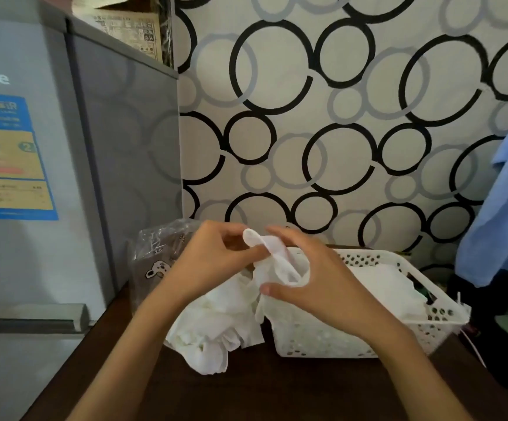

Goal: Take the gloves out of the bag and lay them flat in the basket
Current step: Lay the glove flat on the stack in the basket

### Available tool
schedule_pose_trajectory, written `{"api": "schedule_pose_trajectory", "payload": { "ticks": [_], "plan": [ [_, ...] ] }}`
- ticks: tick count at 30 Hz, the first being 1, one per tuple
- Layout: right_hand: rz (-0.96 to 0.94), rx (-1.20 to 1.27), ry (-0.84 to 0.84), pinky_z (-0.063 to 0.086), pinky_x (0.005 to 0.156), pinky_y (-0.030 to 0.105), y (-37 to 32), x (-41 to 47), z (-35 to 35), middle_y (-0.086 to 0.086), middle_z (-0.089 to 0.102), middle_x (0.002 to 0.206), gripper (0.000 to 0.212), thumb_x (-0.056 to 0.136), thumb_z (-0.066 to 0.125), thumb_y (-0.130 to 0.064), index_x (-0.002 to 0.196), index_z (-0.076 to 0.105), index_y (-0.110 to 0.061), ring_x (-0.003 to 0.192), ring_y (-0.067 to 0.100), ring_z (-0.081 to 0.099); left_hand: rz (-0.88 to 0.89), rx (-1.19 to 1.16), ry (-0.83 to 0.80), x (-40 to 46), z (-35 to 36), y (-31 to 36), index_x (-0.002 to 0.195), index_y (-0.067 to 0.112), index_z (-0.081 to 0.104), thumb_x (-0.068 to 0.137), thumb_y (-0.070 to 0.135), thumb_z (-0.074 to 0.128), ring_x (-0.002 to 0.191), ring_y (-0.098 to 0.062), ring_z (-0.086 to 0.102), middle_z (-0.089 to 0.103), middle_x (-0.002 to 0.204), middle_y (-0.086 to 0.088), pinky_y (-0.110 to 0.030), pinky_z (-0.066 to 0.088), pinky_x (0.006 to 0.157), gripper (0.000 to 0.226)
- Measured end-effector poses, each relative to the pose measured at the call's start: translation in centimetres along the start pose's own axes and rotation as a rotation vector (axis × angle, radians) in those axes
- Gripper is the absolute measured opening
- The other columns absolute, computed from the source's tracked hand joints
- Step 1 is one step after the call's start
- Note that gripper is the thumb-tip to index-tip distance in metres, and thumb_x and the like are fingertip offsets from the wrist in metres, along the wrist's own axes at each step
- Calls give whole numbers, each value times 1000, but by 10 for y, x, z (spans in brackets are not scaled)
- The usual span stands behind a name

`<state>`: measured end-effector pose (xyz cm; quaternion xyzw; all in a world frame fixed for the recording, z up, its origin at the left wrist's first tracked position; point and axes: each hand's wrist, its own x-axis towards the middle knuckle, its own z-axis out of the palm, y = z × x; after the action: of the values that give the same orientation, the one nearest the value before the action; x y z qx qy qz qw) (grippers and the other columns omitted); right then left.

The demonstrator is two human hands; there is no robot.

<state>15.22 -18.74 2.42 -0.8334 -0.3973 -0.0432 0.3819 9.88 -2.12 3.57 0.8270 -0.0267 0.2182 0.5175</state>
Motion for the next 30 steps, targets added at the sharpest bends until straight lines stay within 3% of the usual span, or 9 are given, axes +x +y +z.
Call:
{"api": "schedule_pose_trajectory", "payload": {
  "ticks": [2, 4, 7, 11, 17, 19, 23, 28, 30],
  "plan": [
    [18, 79, 146, 42, 60, 16, 10, 7, 4, -17, 61, 74, 11, 80, 71, -38, 85, 64, -31, 65, -4, 54, -23, -57, -19, 1, 1, 0, 99, 16, 71, 79, 24, 75, 74, -10, 71, 74, 85, 2, -11, 50, 61, 22],
    [58, 172, 242, 37, 49, 21, 17, 10, -1, -7, 56, 58, 22, 83, 70, -33, 72, 64, -15, 51, 4, 47, -77, -14, -73, 2, 2, -6, 110, 26, 61, 67, 40, 80, 84, -2, 67, 70, 98, 8, -9, 50, 65, 49],
    [187, 364, 277, 55, 64, 33, 19, 9, -10, -1, 70, 76, 15, 79, 74, -30, 83, 70, -16, 69, 15, 66, -120, 97, -192, 1, 18, -14, 117, 28, 52, 62, 46, 82, 93, 3, 62, 62, 110, 15, -13, 52, 72, 65],
    [333, 717, 260, 58, 76, 33, 30, 9, -25, -3, 74, 93, 23, 82, 70, -27, 104, 69, -20, 88, 15, 70, -32, 75, -48, 2, 33, -17, 98, 16, 69, 84, 33, 68, 78, -6, 67, 73, 89, 3, -28, 56, 73, 22],
    [418, 982, 410, 53, 86, 34, 54, 1, -66, -2, 72, 106, 29, 83, 67, -28, 111, 68, -19, 100, 16, 66, -91, -71, -35, 2, 30, -13, 71, -12, 57, 83, 47, 54, 61, -35, 56, 62, 68, -22, -31, 47, 61, 60],
    [420, 996, 413, 52, 79, 30, 60, -3, -75, 1, 71, 105, 26, 82, 67, -22, 107, 69, -15, 99, 17, 65, -162, -111, -20, 4, 33, -14, 79, -11, 59, 89, 48, 47, 63, -34, 54, 62, 71, -20, -26, 45, 60, 61],
    [476, 958, 401, 50, 73, 28, 73, -11, -96, 3, 71, 102, 22, 85, 64, -16, 106, 68, -15, 92, 17, 65, -286, -172, -50, 12, 39, -13, 100, 6, 70, 96, 40, 45, 90, -25, 68, 74, 94, -9, -24, 51, 78, 43],
    [448, 795, 519, 51, 76, 33, 70, -16, -105, 1, 68, 95, 8, 89, 62, -16, 92, 65, -22, 86, 15, 63, -211, -141, -53, 25, 42, -1, 90, 21, 75, 91, 33, 59, 65, -7, 69, 75, 81, 2, -18, 51, 60, 20],
    [363, 729, 569, 53, 74, 31, 61, -14, -103, -5, 71, 86, 10, 89, 61, -15, 91, 64, -25, 80, 11, 65, -248, -193, 9, 29, 36, 2, 72, 20, 73, 91, 32, 61, 50, -10, 58, 68, 65, 2, -20, 43, 50, 25]
  ]
}}
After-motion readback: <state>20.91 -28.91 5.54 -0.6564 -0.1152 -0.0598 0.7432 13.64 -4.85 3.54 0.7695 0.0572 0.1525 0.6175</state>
